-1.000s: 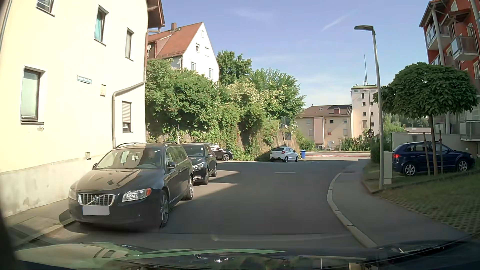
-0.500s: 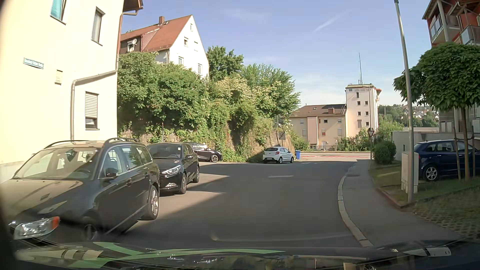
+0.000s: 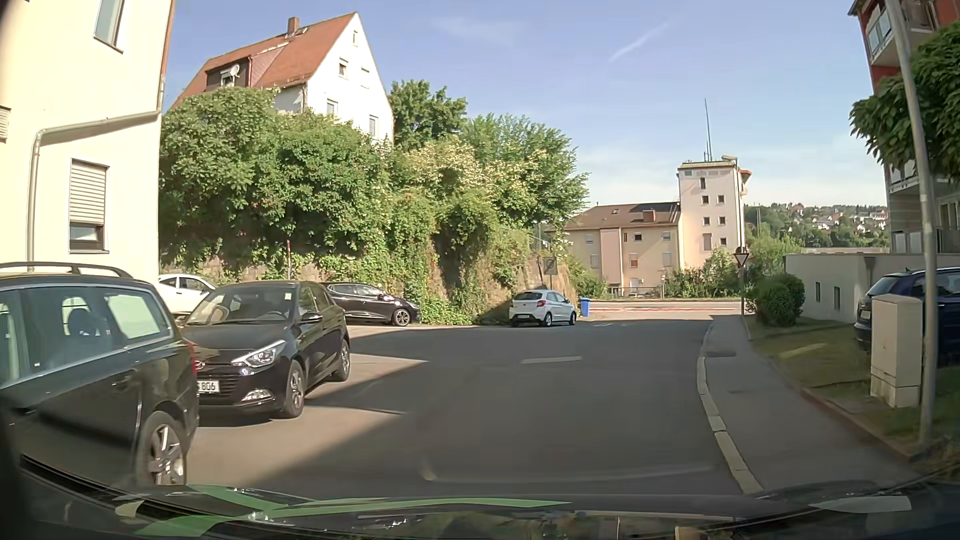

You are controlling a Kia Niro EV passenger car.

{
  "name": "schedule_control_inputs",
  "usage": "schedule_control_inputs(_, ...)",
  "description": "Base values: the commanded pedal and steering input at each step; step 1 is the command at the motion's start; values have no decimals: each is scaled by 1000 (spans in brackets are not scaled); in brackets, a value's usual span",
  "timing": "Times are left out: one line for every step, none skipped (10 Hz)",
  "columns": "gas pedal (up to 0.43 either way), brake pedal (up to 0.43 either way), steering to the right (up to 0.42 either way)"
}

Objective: Follow the waypoints while adhering to traffic rules and regulations

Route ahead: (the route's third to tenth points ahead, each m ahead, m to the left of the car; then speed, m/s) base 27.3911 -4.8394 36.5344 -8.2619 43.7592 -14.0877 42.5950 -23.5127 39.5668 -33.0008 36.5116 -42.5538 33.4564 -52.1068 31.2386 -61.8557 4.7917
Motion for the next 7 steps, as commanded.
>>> schedule_control_inputs(0,110,46)
schedule_control_inputs(0,110,48)
schedule_control_inputs(0,110,49)
schedule_control_inputs(0,110,50)
schedule_control_inputs(0,110,50)
schedule_control_inputs(0,110,49)
schedule_control_inputs(0,110,50)
